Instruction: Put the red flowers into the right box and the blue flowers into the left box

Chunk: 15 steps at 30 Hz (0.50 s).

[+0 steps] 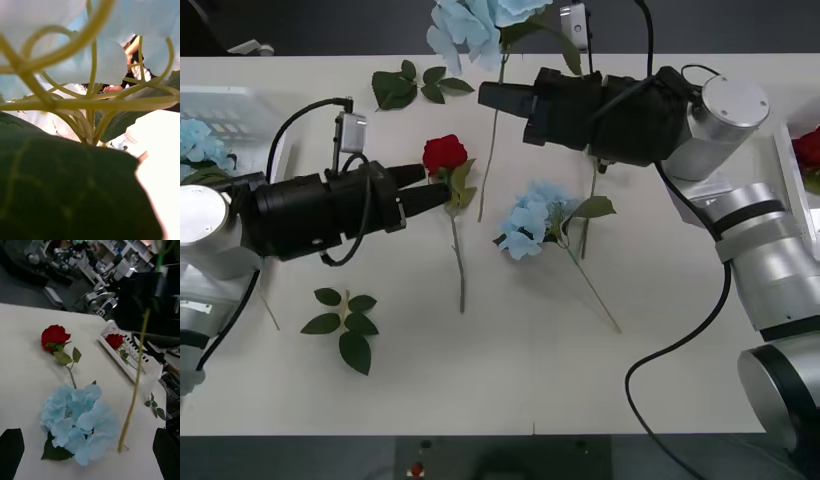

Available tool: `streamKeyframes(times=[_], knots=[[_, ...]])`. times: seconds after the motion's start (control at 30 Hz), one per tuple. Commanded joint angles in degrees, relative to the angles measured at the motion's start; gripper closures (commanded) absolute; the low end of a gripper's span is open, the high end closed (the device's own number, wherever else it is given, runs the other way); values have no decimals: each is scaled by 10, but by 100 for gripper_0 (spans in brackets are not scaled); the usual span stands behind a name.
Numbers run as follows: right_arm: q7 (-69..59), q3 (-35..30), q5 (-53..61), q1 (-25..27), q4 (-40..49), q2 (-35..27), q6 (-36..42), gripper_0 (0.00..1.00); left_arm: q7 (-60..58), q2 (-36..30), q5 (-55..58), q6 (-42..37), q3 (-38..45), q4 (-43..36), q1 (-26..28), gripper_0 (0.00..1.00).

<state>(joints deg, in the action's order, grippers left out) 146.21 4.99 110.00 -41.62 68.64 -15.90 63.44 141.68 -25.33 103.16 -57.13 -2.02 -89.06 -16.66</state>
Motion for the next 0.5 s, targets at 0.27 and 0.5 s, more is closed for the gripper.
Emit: streamKeyframes(times=[0.27,0.5], knots=[[16,-4,2,-21,11,18,-18,100,55,49,-4,9,7,-11,-36,0],[16,-4,7,-21,11,17,-22,100,52,88,-47,11,3,13,-53,0]])
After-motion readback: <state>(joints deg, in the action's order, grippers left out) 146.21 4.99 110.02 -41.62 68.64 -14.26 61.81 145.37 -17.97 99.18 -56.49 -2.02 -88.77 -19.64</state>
